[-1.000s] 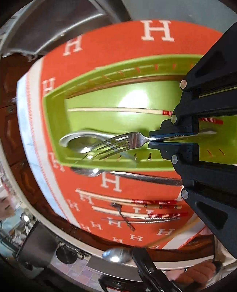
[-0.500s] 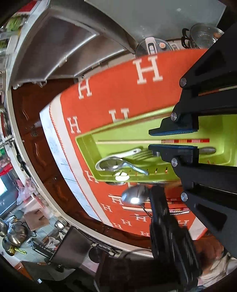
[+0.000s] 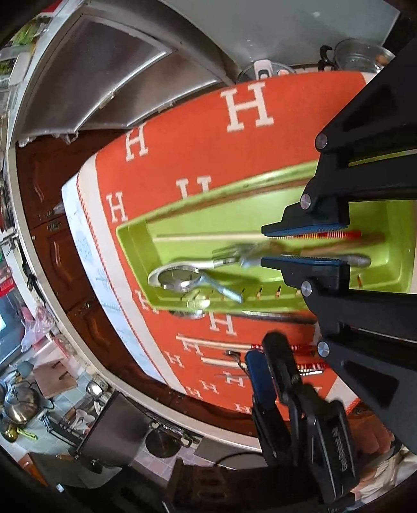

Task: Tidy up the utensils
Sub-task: 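Open left tool to drop spoon in tray while right tool lifts away, then lower right tool to the small steel spoon and close on it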

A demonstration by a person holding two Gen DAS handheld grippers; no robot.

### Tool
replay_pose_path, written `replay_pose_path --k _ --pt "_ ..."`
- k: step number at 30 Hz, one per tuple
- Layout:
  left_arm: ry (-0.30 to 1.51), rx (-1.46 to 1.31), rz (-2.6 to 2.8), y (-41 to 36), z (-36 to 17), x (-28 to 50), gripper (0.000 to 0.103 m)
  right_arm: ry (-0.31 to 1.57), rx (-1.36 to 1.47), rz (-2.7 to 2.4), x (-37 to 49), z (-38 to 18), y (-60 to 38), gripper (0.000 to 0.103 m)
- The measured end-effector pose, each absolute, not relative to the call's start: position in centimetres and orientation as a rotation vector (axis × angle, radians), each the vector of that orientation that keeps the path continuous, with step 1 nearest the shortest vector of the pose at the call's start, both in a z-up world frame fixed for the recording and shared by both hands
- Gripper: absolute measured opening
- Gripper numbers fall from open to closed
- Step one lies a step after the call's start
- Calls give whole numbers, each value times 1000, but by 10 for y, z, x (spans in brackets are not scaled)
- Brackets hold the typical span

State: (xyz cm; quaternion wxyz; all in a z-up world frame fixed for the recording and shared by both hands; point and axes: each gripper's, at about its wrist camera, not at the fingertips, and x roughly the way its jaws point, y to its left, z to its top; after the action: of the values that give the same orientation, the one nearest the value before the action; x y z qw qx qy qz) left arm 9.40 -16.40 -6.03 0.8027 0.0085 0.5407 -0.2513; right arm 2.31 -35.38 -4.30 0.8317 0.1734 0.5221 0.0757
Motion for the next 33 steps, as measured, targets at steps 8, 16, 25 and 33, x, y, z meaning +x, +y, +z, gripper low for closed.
replay_pose_path --k 8,16,25,33 --pt "1034 26 -374 -108 -31 81 64 1059 304 213 26 -10 -316 24" --pt "948 46 -270 -59 -20 65 70 1052 255 267 27 8 -263 25" --pt "940 -5 -193 -3 -28 60 71 1085 194 320 32 9 -194 26" --pt "963 -38 -106 47 -45 59 71 1104 143 328 40 -2 -143 26"
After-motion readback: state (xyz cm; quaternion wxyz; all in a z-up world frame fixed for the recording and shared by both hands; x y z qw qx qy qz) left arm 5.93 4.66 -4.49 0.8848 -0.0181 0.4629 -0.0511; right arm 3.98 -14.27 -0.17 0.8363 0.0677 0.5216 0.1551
